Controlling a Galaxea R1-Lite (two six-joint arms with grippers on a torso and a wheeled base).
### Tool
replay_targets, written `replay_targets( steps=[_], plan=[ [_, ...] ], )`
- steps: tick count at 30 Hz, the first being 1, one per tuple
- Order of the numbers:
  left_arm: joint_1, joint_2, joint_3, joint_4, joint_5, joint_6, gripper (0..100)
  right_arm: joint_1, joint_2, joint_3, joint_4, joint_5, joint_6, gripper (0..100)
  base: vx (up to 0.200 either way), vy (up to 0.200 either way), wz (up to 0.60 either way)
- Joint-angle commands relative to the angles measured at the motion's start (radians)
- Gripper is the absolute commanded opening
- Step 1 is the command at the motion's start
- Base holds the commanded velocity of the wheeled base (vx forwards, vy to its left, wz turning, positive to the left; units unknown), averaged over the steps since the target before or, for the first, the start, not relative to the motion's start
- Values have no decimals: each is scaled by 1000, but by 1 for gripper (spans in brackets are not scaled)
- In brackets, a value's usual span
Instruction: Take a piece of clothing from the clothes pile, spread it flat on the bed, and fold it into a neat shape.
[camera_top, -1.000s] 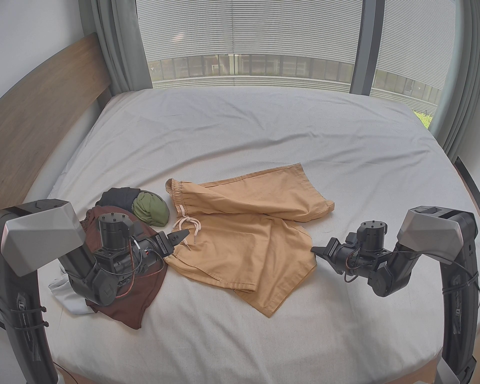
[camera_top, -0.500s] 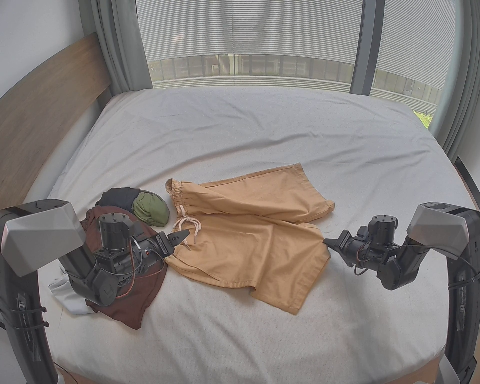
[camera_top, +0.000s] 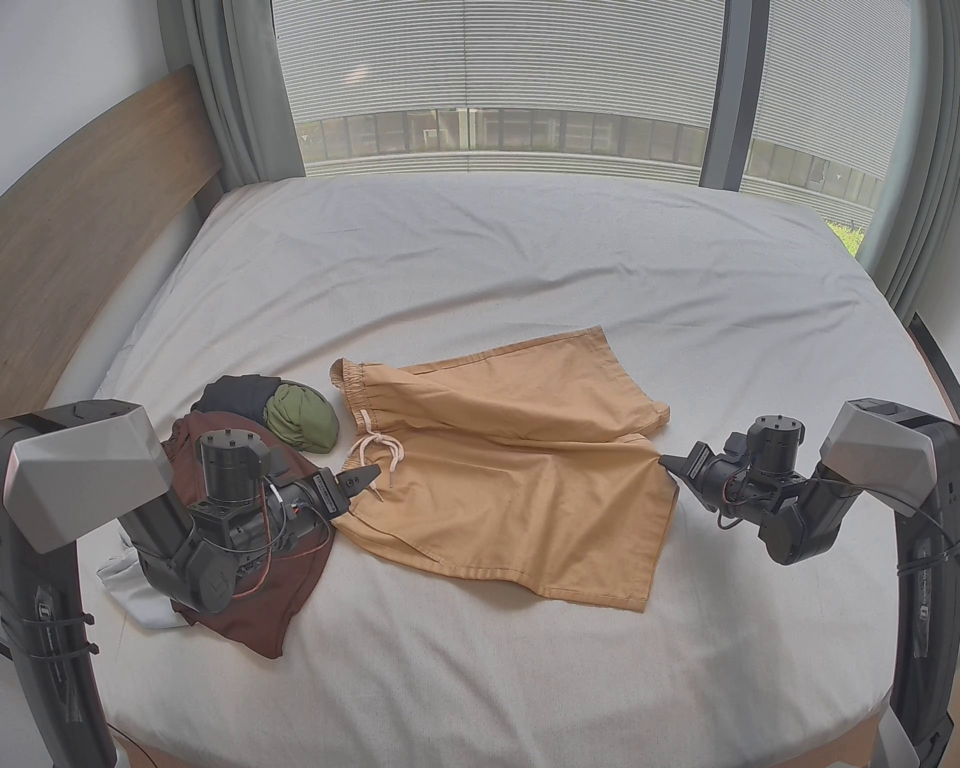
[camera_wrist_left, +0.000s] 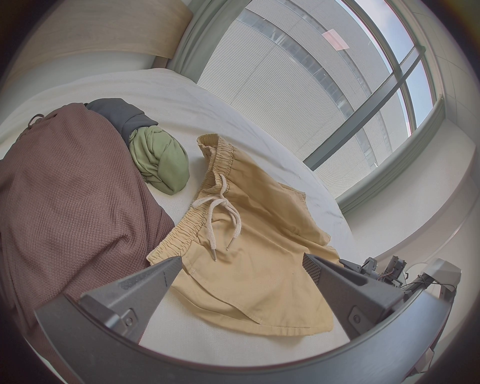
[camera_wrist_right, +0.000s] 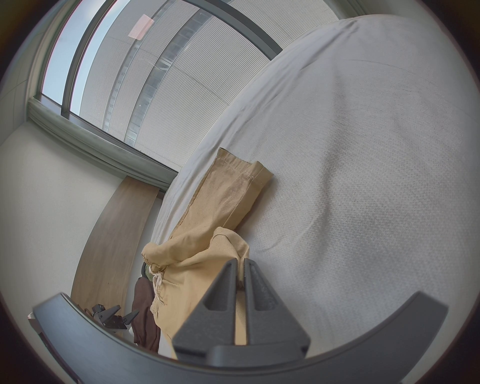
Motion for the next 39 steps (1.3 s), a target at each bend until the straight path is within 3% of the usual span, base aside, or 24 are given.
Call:
replay_targets(
  steps=[1, 9, 10, 39],
  plan=[
    [1, 5, 0, 2, -1, 0, 100, -6, 20, -12, -1, -1, -11, 0, 0, 0, 0],
    [7, 18, 2, 3, -1, 0, 100, -20, 20, -21, -18, -5, -20, 0, 0, 0, 0],
    [7, 19, 2, 3, -1, 0, 100, -20, 20, -21, -18, -7, -20, 100, 0, 0, 0],
    [67, 102, -64, 77, 2, -3, 100, 9, -82, 31, -84, -33, -20, 100, 0, 0, 0]
  ],
)
